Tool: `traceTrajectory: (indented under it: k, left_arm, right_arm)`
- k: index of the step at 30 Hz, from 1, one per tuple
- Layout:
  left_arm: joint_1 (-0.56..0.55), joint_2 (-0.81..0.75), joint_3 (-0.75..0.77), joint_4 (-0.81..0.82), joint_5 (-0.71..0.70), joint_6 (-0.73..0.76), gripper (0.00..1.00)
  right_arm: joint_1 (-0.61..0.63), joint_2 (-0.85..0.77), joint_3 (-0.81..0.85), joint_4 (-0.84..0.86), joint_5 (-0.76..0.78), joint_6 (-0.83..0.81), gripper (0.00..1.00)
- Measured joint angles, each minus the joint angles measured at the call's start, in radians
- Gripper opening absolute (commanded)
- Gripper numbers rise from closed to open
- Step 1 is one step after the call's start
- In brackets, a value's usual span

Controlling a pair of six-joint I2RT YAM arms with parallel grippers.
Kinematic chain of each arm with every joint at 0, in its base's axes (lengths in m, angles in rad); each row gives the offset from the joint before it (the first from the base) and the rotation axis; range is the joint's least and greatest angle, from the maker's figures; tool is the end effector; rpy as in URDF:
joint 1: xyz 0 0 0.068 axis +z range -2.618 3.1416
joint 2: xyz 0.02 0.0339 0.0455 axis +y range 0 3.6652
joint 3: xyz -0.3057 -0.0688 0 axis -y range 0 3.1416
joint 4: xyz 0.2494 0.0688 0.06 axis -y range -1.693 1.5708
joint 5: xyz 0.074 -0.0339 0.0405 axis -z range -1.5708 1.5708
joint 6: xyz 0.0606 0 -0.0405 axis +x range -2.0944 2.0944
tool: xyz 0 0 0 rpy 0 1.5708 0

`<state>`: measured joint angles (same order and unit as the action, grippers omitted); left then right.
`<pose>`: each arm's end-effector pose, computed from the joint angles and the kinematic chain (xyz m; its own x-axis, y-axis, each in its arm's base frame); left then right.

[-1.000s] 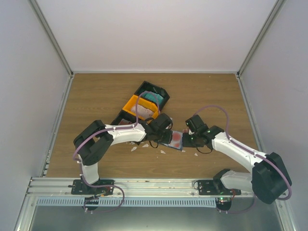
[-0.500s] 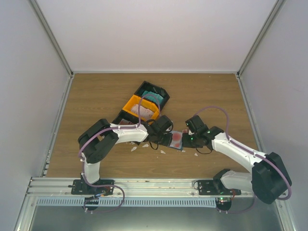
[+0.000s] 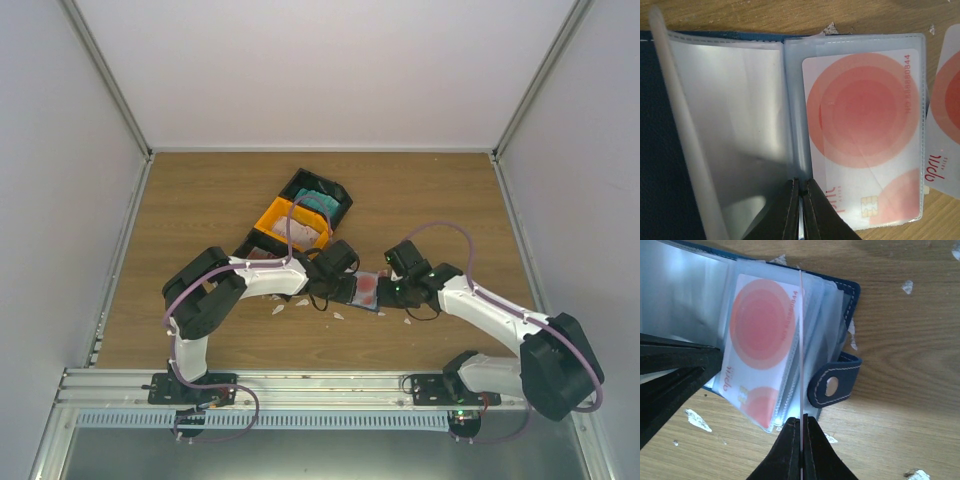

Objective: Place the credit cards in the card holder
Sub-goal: Turn over the card slot in the card holder.

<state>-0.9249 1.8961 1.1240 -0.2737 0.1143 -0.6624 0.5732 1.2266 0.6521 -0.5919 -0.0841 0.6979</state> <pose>0.2386 -0.3280 0.1560 -0.9198 0.2052 -0.3345 0.3324 0.8605 -0.3861 0.1751 0.1191 0.1926 -0.9569 0.1445 -0.2518 0.0610 0.9481 0.3120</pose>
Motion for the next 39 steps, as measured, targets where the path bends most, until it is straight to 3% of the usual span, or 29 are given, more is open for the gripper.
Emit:
traceTrajectory:
  k: [14, 29, 39]
  left_arm:
    - [0.0, 0.0, 0.0, 0.0, 0.0, 0.0, 0.09]
    - [0.006, 0.0, -0.001, 0.001, 0.005, 0.0, 0.09]
    - [0.013, -0.002, -0.009, 0.011, 0.013, 0.0, 0.09]
  right_arm:
    - [0.0, -0.002, -0.002, 0.046, -0.041, 0.021, 0.01]
    - [-0.004, -0.128, -0.127, 0.167, -0.087, 0.242, 0.01]
    - [-0.011, -0.131, -0.15, 0.27, -0.154, 0.286, 0.01]
